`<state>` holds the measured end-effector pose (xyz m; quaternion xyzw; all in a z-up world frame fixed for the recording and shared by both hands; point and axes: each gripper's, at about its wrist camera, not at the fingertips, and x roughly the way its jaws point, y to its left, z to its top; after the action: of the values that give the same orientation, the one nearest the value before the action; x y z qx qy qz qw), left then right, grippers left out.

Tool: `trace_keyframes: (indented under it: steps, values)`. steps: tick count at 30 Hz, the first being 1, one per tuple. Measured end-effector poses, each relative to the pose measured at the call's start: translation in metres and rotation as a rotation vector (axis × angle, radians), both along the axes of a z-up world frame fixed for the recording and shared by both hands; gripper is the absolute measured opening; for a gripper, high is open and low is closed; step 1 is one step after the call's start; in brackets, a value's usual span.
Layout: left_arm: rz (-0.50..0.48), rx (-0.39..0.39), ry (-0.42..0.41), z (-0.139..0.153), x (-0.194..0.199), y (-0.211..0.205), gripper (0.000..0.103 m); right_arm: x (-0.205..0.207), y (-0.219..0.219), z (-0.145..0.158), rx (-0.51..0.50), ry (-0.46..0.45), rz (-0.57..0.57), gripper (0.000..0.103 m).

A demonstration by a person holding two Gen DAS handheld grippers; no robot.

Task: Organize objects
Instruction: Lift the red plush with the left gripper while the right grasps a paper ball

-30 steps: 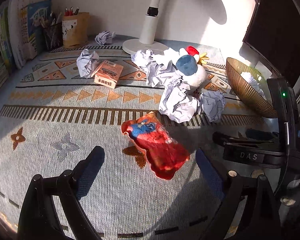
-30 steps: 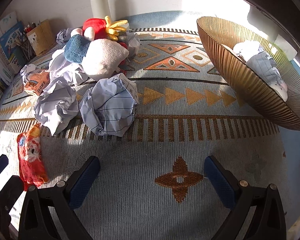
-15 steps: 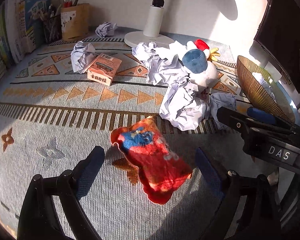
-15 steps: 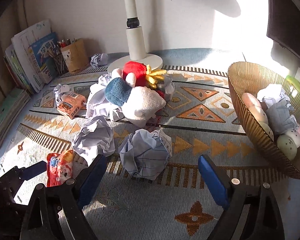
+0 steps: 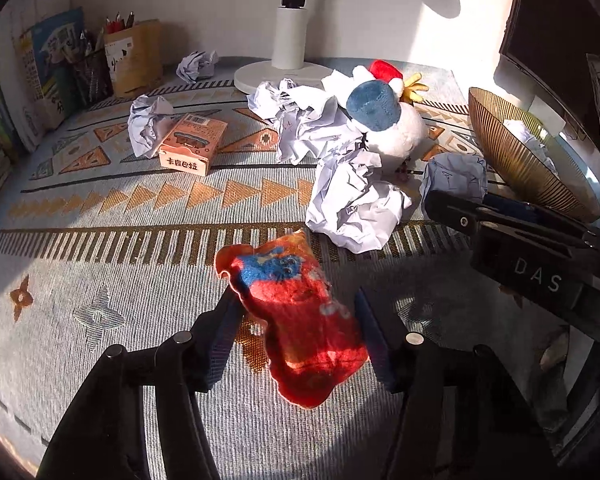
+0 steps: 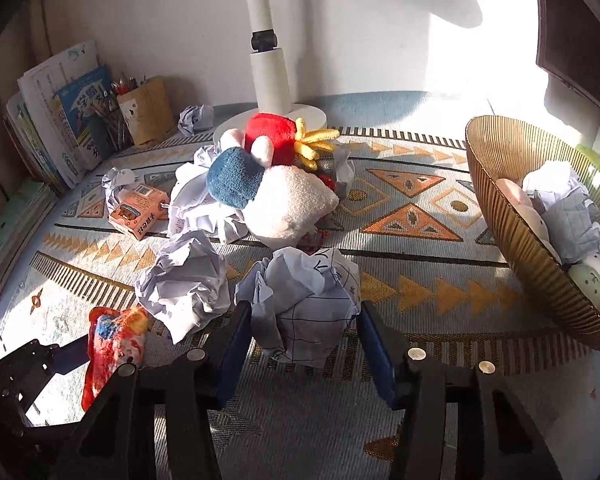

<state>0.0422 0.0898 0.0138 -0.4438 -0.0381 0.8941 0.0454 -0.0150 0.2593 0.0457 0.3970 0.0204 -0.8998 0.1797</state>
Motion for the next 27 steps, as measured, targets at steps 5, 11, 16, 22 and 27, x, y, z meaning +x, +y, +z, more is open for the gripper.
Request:
trace_keyframes:
  steps: [5,11,16,22,27]
  values:
    - [-0.102,0.075,0.031,0.006,0.019,0.001,0.029,0.046,0.017,0.008,-0.049,-0.01,-0.003,0.052]
    - [-0.216,0.117,0.054,0.005,0.04,0.017,0.028,0.09,0.026,0.003,0.014,-0.02,-0.002,0.053]
    - [-0.193,0.035,0.056,-0.002,0.045,0.021,0.042,0.094,0.031,-0.016,0.033,-0.063,-0.025,0.053]
    - [-0.177,-0.048,0.062,-0.004,0.048,0.028,0.044,0.092,0.036,-0.016,-0.004,-0.077,-0.036,0.071]
    - [-0.181,-0.06,0.073,-0.003,0.048,0.028,0.034,0.093,0.035,-0.016,-0.024,-0.088,-0.036,0.062]
